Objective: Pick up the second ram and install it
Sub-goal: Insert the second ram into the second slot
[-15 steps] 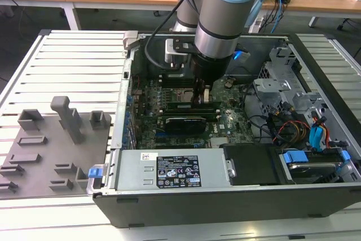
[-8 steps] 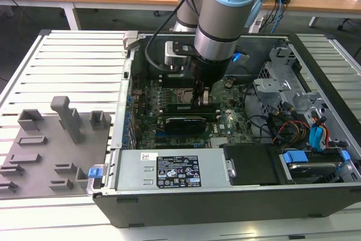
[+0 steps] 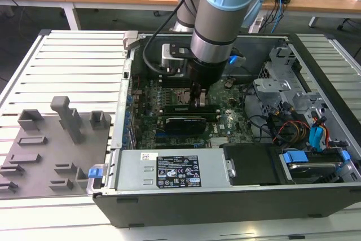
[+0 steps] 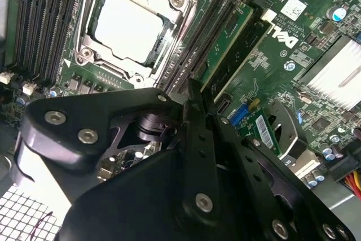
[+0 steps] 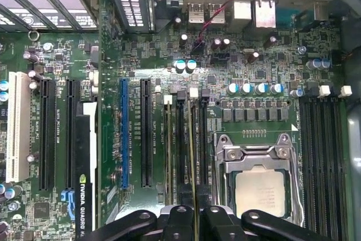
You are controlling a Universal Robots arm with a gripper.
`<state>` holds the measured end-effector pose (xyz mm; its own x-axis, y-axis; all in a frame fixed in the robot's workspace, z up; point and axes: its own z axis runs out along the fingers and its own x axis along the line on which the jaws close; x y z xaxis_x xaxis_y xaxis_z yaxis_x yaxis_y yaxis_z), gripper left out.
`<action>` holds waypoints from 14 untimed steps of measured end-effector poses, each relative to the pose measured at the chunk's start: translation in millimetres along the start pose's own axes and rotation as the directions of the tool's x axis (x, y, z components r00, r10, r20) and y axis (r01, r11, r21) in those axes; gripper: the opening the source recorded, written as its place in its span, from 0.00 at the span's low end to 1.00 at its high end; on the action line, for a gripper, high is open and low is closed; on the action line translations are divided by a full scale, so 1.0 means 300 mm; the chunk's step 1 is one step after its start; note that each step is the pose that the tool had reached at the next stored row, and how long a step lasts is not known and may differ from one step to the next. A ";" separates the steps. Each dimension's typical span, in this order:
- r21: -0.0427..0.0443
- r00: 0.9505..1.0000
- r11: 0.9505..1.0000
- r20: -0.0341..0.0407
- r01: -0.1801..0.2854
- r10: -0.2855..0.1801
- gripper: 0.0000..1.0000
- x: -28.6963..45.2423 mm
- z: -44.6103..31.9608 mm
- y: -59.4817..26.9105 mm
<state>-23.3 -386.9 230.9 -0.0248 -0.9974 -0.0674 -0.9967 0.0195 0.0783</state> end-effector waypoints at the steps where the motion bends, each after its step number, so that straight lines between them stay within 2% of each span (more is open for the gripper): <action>1: 0.000 1.000 1.000 0.000 -0.001 0.001 0.14 0.000 0.000 0.000; 11: 0.001 1.000 1.000 0.002 -0.019 0.019 0.14 -0.004 0.005 0.001; 14: 0.001 1.000 1.000 0.003 -0.020 0.020 0.14 -0.004 0.013 0.005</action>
<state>-25.1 -385.4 227.2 -0.0450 -0.9966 -0.0685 -0.9961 0.0396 0.0785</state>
